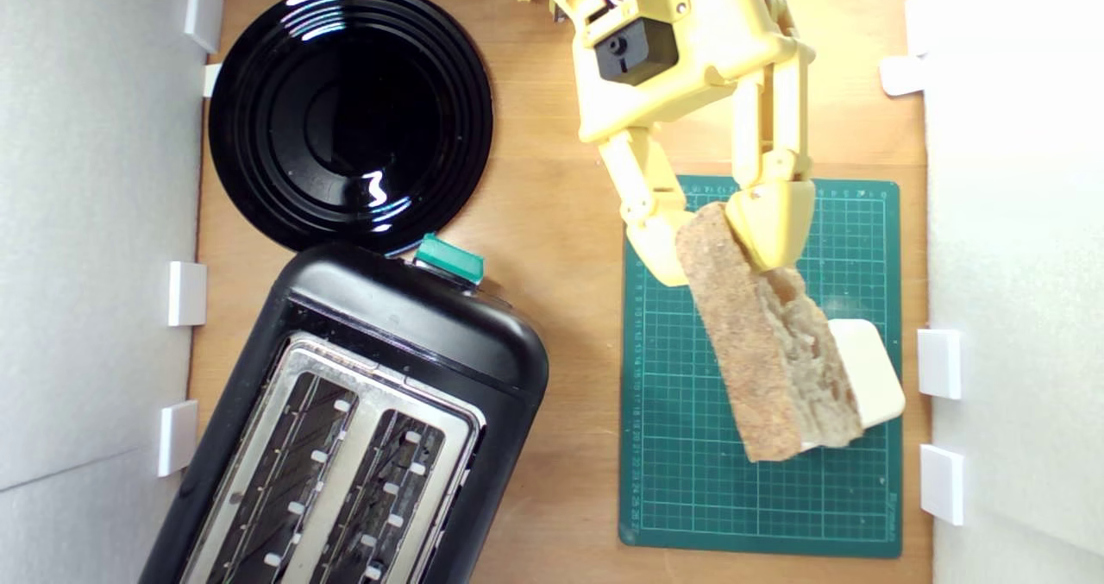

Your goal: Pick bread and place in toaster

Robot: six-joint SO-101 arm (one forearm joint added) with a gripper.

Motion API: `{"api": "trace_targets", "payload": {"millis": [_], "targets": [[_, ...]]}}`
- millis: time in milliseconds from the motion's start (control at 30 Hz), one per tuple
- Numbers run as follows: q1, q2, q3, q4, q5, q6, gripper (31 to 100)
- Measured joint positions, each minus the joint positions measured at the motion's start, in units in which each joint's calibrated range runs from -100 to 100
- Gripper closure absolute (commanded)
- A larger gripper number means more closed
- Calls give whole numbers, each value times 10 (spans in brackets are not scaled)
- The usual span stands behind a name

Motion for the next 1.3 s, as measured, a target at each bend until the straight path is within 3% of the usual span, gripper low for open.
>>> {"api": "trace_targets", "payload": {"millis": [600, 967, 1300], "targets": [[121, 0, -209, 0, 163, 133, 724], [157, 123, -431, 0, 334, 214, 724], [243, 145, -448, 3, 368, 268, 724]]}}
